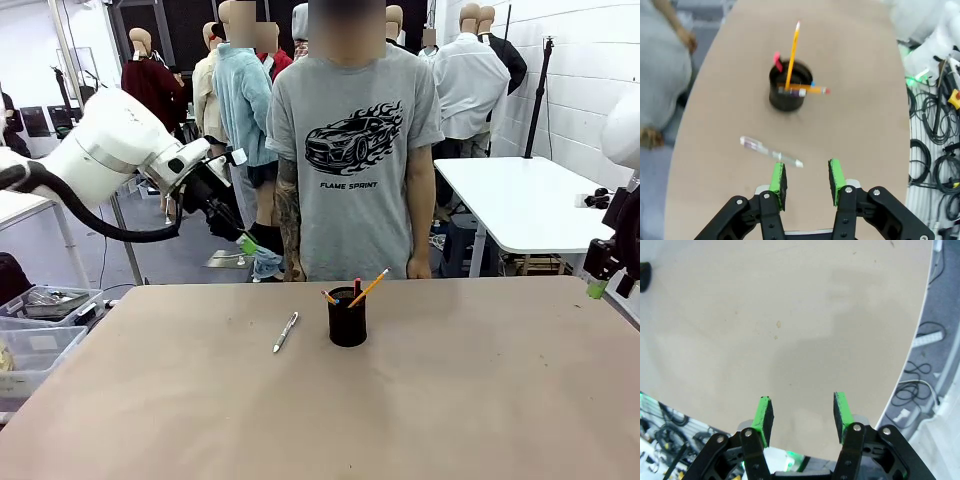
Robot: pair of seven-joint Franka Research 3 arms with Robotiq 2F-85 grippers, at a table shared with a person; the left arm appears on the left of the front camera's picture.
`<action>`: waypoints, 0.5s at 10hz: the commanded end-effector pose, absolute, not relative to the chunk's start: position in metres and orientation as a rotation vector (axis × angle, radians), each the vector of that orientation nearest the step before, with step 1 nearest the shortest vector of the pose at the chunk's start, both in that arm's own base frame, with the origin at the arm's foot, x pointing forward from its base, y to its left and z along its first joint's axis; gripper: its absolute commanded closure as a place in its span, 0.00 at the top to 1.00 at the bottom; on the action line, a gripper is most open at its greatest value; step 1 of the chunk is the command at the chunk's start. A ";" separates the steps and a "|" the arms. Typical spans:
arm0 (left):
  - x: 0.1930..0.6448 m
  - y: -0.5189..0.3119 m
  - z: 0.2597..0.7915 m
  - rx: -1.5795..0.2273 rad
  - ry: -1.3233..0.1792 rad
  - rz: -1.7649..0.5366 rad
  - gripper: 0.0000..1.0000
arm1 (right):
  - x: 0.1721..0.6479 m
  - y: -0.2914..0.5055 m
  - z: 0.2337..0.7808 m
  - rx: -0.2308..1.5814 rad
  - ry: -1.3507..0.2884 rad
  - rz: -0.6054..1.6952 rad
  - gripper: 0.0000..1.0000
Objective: Place the pens into the pen holder.
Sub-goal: Pick up a writing instrument from the table and place it into the Pen holder.
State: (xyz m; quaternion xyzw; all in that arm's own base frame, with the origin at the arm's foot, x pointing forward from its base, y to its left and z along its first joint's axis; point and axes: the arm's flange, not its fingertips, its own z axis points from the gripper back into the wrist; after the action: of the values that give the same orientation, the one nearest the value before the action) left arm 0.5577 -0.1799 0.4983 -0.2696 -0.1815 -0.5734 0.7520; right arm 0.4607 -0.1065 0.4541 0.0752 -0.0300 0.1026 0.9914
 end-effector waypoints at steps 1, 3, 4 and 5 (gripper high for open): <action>0.555 -0.185 0.502 -0.490 -0.231 -1.081 0.47 | 0.462 -0.106 0.454 0.143 -0.062 0.206 0.62; 0.554 -0.179 0.497 -0.406 -0.119 -0.895 0.47 | 0.462 -0.106 0.454 0.143 -0.062 0.206 0.62; 0.555 -0.180 0.486 -0.363 -0.030 -0.808 0.47 | 0.462 -0.106 0.454 0.143 -0.062 0.206 0.62; 0.558 -0.184 0.473 -0.318 0.013 -0.745 0.47 | 0.462 -0.106 0.454 0.143 -0.062 0.206 0.62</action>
State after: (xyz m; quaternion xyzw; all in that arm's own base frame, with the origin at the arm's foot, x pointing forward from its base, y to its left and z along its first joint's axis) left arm 0.5518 -0.1719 0.4766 -0.1574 -0.0310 -0.3852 0.9088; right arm 0.4608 -0.1064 0.4542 0.0752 -0.0301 0.1026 0.9914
